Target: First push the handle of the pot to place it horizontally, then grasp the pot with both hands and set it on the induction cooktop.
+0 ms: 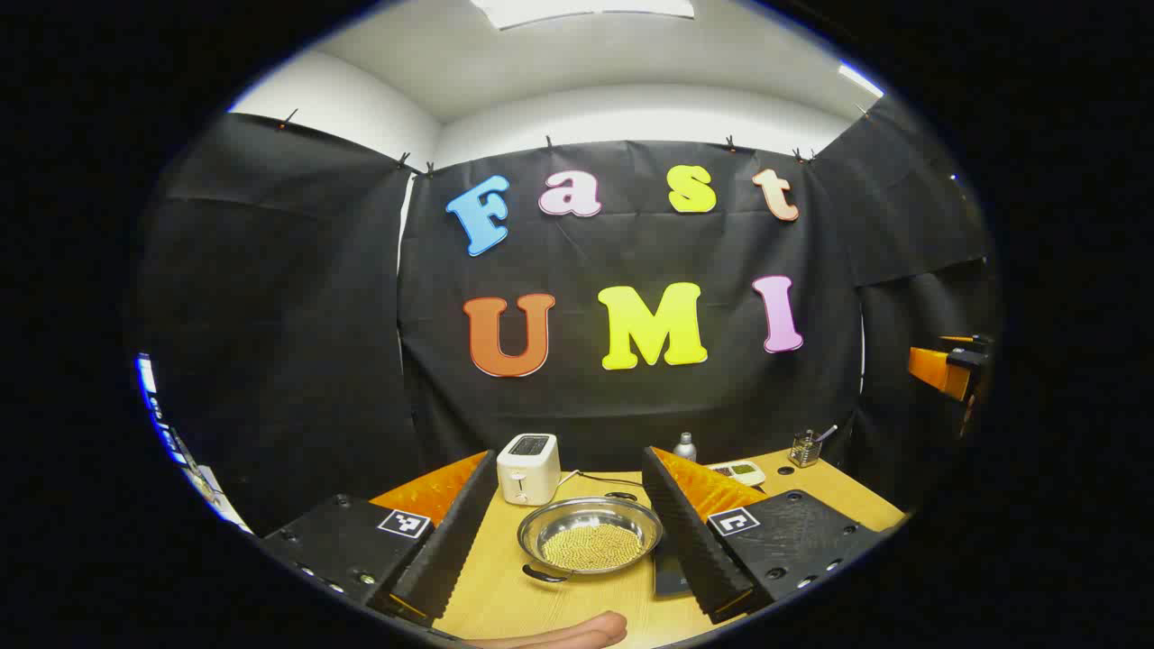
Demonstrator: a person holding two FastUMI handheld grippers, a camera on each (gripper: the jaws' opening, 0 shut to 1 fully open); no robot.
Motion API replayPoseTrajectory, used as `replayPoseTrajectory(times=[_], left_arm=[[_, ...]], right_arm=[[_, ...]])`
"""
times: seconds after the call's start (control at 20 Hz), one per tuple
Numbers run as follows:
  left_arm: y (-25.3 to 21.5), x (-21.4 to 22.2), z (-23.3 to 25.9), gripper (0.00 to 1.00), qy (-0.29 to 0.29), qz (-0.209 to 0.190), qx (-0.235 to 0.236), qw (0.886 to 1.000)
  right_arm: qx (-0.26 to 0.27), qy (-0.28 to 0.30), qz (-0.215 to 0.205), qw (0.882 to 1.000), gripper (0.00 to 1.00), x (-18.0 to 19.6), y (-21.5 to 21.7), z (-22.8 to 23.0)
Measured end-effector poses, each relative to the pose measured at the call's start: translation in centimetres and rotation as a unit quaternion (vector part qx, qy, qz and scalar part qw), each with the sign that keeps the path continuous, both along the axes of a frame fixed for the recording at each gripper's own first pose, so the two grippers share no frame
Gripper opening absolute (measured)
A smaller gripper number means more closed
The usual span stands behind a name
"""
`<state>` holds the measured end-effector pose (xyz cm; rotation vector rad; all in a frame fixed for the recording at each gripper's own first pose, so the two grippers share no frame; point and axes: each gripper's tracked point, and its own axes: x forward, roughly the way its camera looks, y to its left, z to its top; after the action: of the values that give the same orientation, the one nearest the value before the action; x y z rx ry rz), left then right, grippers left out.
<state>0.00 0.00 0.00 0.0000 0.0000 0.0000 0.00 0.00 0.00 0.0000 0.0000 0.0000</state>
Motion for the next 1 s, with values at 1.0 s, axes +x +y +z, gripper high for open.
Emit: replayPoseTrajectory(times=[1.0], left_arm=[[-1.4, -0.7, -0.4, 0.96, -0.001, -0.031, -0.022, 0.999]], right_arm=[[-0.014, -0.041, -0.013, 0.999, 0.97, -2.3, -3.2, 1.1]])
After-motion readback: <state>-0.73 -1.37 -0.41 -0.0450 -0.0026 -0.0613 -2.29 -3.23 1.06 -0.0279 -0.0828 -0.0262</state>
